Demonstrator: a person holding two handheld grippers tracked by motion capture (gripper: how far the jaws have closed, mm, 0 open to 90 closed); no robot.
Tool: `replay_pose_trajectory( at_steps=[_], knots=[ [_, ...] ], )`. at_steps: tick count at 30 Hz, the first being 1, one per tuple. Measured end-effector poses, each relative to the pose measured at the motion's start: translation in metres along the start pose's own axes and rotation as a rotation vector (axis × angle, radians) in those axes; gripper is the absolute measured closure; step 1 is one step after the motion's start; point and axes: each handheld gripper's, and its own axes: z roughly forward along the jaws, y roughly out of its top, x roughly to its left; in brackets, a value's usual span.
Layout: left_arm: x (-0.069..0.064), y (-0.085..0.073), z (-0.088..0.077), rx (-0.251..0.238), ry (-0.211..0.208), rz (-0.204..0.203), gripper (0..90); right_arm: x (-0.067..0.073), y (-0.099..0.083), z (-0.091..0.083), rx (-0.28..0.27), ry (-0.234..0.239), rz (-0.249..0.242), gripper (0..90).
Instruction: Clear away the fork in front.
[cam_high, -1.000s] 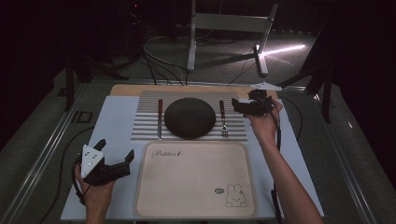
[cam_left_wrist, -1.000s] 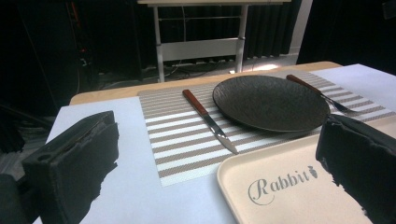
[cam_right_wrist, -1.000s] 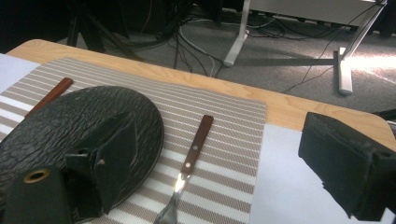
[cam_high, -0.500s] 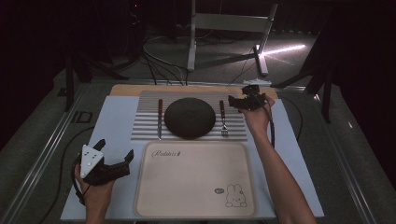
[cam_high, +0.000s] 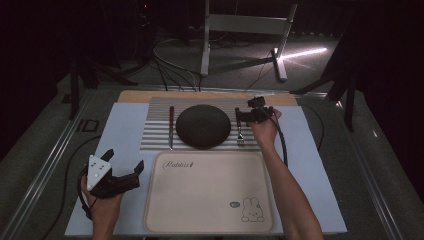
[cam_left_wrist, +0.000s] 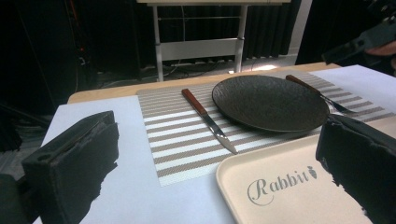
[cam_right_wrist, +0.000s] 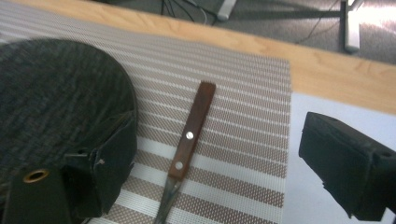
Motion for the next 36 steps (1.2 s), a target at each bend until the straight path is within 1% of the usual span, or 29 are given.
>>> replay_pose_trajectory(
  at_steps=[1, 3, 5, 6, 7, 9, 10, 13, 14, 15, 17, 18, 19, 20, 21, 22, 23, 24, 26, 27, 29, 30, 33, 35, 36],
  knots=[
    [0.0, 0.0, 0.0, 0.0, 0.0, 0.0, 0.0, 0.0, 0.0, 0.0, 0.0, 0.0, 0.0, 11.6],
    [0.0, 0.0, 0.0, -0.002, -0.003, -0.001, 0.0, 0.0, -0.003, 0.006, 0.024, -0.004, 0.003, 11.8],
    [0.001, 0.0, -0.001, -0.002, -0.002, -0.003, 0.0, 0.0, -0.008, 0.016, 0.061, -0.007, 0.015, 13.2],
    [0.001, 0.0, -0.001, -0.002, -0.002, -0.005, 0.0, 0.0, -0.008, 0.016, 0.061, -0.007, 0.015, 13.2],
    [0.001, 0.0, -0.001, -0.003, -0.002, -0.006, 0.0, 0.0, -0.009, 0.019, 0.073, -0.011, 0.015, 13.7],
    [0.001, 0.0, -0.001, -0.003, -0.003, -0.01, 0.0, 0.001, -0.011, 0.025, 0.092, -0.005, 0.024, 15.1],
    [0.001, -0.001, -0.001, -0.003, -0.003, -0.012, 0.0, 0.003, -0.013, 0.032, 0.102, 0.0, 0.032, 18.0],
    [0.001, -0.001, -0.001, -0.003, -0.004, -0.013, 0.0, 0.007, -0.015, 0.04, 0.117, 0.005, 0.043, 24.9],
    [0.001, -0.001, -0.001, -0.003, -0.004, -0.012, 0.0, 0.009, -0.015, 0.043, 0.126, 0.017, 0.048, 27.8],
    [0.001, -0.001, -0.001, -0.003, -0.005, -0.011, 0.0, 0.01, -0.016, 0.045, 0.134, 0.017, 0.049, 33.9],
    [0.001, -0.001, -0.001, -0.002, -0.005, -0.013, 0.0, 0.012, -0.018, 0.051, 0.17, 0.007, 0.045, 44.3],
    [0.001, -0.001, -0.001, -0.002, -0.006, -0.012, 0.0, 0.012, -0.019, 0.052, 0.168, 0.005, 0.036, 51.0],
    [0.0, -0.001, -0.001, -0.001, -0.009, -0.008, 0.0, 0.011, -0.018, 0.051, 0.168, 0.017, 0.023, 59.8],
    [0.0, -0.001, -0.001, -0.001, -0.009, -0.008, 0.0, 0.011, -0.018, 0.051, 0.168, 0.017, 0.023, 59.8],
    [0.0, -0.001, -0.001, -0.002, -0.01, -0.005, 0.0, 0.01, -0.017, 0.05, 0.182, 0.021, 0.009, 68.1],
    [0.0, -0.001, -0.001, -0.002, -0.009, -0.004, 0.0, 0.009, -0.015, 0.048, 0.214, 0.025, -0.006, 75.1],
    [0.0, -0.001, -0.001, -0.001, -0.009, -0.004, 0.0, 0.009, -0.015, 0.048, 0.214, 0.025, -0.006, 75.1],
    [0.0, -0.001, -0.001, -0.001, -0.009, -0.004, 0.0, 0.007, -0.015, 0.046, 0.229, 0.031, -0.011, 77.2],
    [-0.001, -0.001, -0.001, -0.001, -0.009, -0.001, 0.0, 0.002, -0.015, 0.041, 0.275, 0.039, -0.017, 77.3],
    [-0.001, -0.001, -0.002, -0.001, -0.009, 0.0, 0.0, 0.002, -0.015, 0.041, 0.275, 0.039, -0.017, 77.3],
    [-0.001, -0.001, -0.001, 0.0, -0.009, 0.001, 0.0, -0.003, -0.015, 0.038, 0.323, 0.048, -0.015, 77.6],
    [-0.002, -0.001, -0.001, 0.001, -0.01, 0.001, 0.0, -0.005, -0.014, 0.036, 0.352, 0.049, -0.029, 77.6],
    [-0.003, -0.001, 0.0, 0.005, -0.012, 0.005, 0.0, -0.013, -0.013, 0.032, 0.428, 0.073, -0.05, 77.3],
    [-0.004, -0.001, 0.001, 0.009, -0.014, 0.007, 0.0, -0.017, -0.013, 0.03, 0.454, 0.092, -0.052, 77.0],
    [-0.004, -0.001, 0.002, 0.009, -0.014, 0.007, 0.0, -0.018, -0.013, 0.029, 0.466, 0.091, -0.057, 76.9]
  ],
)
